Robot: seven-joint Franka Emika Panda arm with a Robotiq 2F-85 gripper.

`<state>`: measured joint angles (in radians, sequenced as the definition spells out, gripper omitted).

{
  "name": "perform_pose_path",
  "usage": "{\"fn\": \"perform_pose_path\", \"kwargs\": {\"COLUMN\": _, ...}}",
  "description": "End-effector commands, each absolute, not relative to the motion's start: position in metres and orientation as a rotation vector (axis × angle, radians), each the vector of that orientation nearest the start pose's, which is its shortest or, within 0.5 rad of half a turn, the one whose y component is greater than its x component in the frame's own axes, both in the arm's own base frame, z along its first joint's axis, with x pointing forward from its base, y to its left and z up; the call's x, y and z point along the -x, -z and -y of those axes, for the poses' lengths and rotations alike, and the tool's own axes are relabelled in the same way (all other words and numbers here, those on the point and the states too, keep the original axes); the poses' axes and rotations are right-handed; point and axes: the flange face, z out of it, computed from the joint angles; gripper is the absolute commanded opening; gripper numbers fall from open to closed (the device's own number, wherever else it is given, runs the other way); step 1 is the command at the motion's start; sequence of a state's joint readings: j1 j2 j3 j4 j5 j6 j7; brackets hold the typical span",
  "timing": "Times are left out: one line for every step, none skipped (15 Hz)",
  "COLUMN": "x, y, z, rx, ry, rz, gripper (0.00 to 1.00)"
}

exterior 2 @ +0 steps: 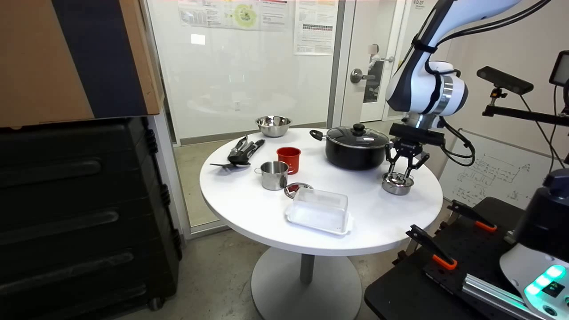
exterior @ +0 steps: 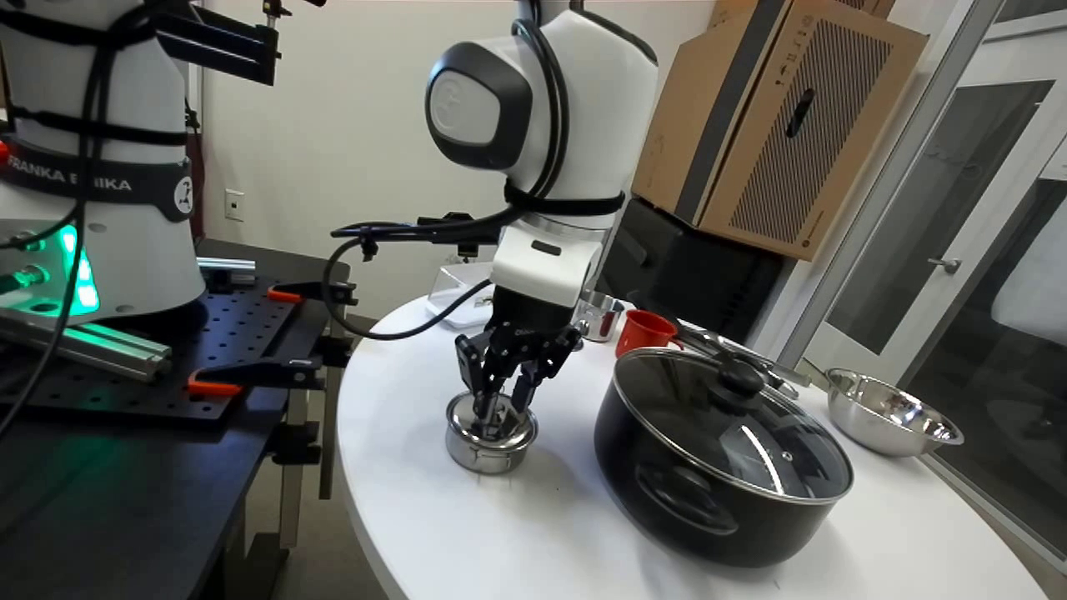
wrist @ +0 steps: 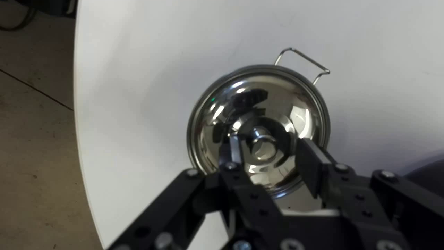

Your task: Put the silver lid on top of the silver pot on the right side of the table

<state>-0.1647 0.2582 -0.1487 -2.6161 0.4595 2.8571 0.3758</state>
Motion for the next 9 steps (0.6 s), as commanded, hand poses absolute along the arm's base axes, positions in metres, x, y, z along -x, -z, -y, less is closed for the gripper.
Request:
{"fn": "perform_pose_path", "kwargs": {"x": -0.395, "y": -0.168, "z": 0.153, "rx": 2.593, "ry": -0.011, "rz": -1.614, "gripper": 0.77}}
{"fn": "perform_pose_path", "kwargs": {"x": -0.394, "y": -0.174, "z": 0.151, "rx": 2.597, "ry": -0.007, "rz": -1.591, "gripper": 0.84}}
{"fn": "perform_pose_path", "kwargs": {"x": -0.393, "y": -0.178, "z": 0.148, "rx": 2.602, "ry": 0.001, "rz": -1.572, "gripper": 0.92}}
{"fn": "perform_pose_path", "kwargs": {"x": -0.393, "y": -0.183, "z": 0.144, "rx": 2.608, "ry": 0.009, "rz": -1.544, "gripper": 0.98}}
{"fn": "perform_pose_path", "kwargs": {"x": -0.394, "y": -0.189, "z": 0.139, "rx": 2.619, "ry": 0.018, "rz": -1.511, "gripper": 1.0}}
{"fn": "perform_pose_path", "kwargs": {"x": -0.395, "y": -0.193, "z": 0.133, "rx": 2.629, "ry": 0.023, "rz": -1.484, "gripper": 1.0}}
{"fn": "perform_pose_path", "kwargs": {"x": -0.397, "y": -0.198, "z": 0.126, "rx": 2.643, "ry": 0.033, "rz": -1.451, "gripper": 1.0}}
{"fn": "perform_pose_path", "kwargs": {"x": -0.398, "y": -0.202, "z": 0.119, "rx": 2.656, "ry": 0.042, "rz": -1.421, "gripper": 1.0}}
{"fn": "perform_pose_path", "kwargs": {"x": -0.402, "y": -0.206, "z": 0.11, "rx": 2.677, "ry": 0.048, "rz": -1.384, "gripper": 1.0}}
